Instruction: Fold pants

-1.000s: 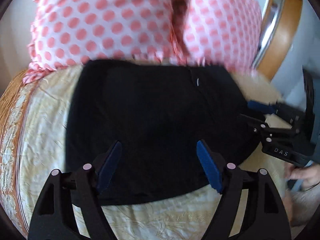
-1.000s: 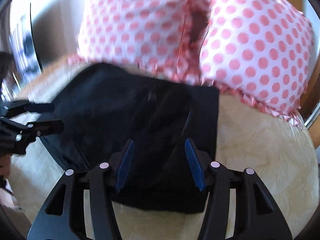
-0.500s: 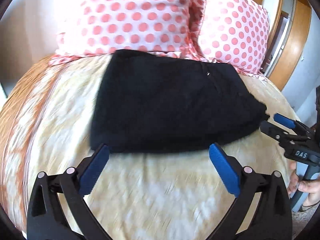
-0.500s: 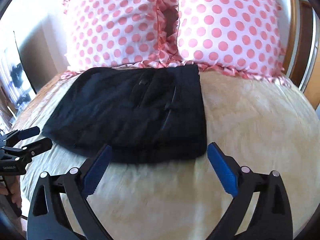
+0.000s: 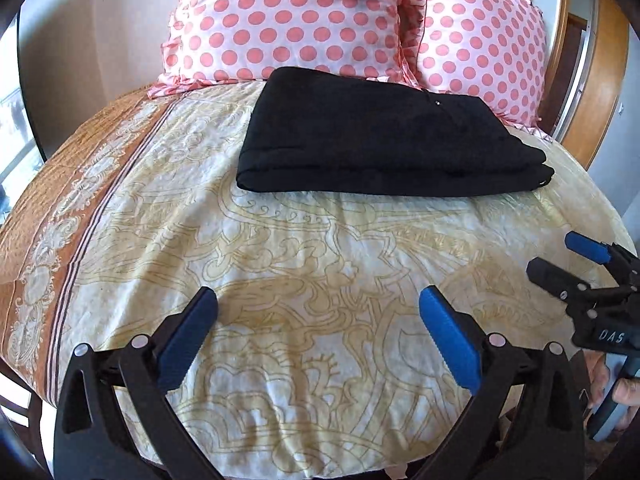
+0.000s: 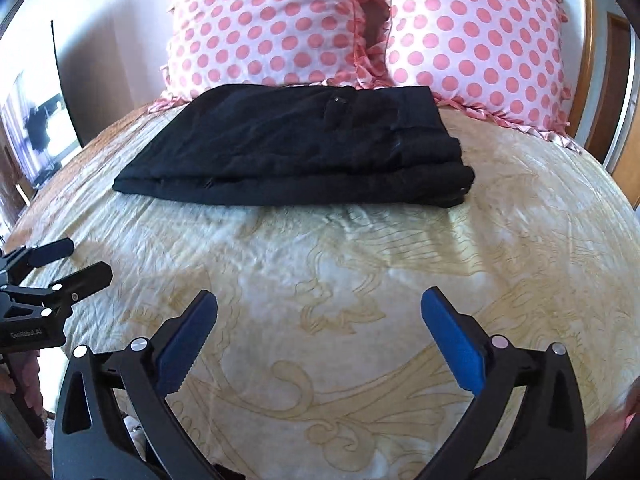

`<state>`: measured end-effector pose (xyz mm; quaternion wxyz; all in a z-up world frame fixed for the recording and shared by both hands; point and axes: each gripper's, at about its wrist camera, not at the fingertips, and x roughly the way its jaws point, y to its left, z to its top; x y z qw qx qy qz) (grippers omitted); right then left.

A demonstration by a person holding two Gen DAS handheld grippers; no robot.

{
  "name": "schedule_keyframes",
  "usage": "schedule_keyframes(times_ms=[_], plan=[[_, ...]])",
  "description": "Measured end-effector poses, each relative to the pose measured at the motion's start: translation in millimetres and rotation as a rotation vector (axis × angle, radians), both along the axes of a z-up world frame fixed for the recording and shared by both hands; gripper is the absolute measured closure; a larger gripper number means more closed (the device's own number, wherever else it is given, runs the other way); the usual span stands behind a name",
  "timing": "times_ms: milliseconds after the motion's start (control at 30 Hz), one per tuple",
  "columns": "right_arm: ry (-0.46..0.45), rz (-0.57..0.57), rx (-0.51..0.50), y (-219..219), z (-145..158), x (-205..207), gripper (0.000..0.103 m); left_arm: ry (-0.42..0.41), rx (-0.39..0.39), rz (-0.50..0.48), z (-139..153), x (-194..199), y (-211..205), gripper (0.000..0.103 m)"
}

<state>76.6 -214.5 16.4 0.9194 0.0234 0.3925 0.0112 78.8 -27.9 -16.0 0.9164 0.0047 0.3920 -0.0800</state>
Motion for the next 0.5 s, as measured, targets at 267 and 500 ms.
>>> schedule_keyframes(times_ms=[267,500], plan=[[0.002,-0.035,0.003,-2.1,-8.5,0.0,0.001,-0.05,0.071,0.019,-6.1,-9.8,-7.9,0.002],[-0.033,-0.045,-0.016,0.2,-11.5,-5.4,0.001,-0.1,0.071,0.032,-9.1,-16.1,-7.7,0.002]])
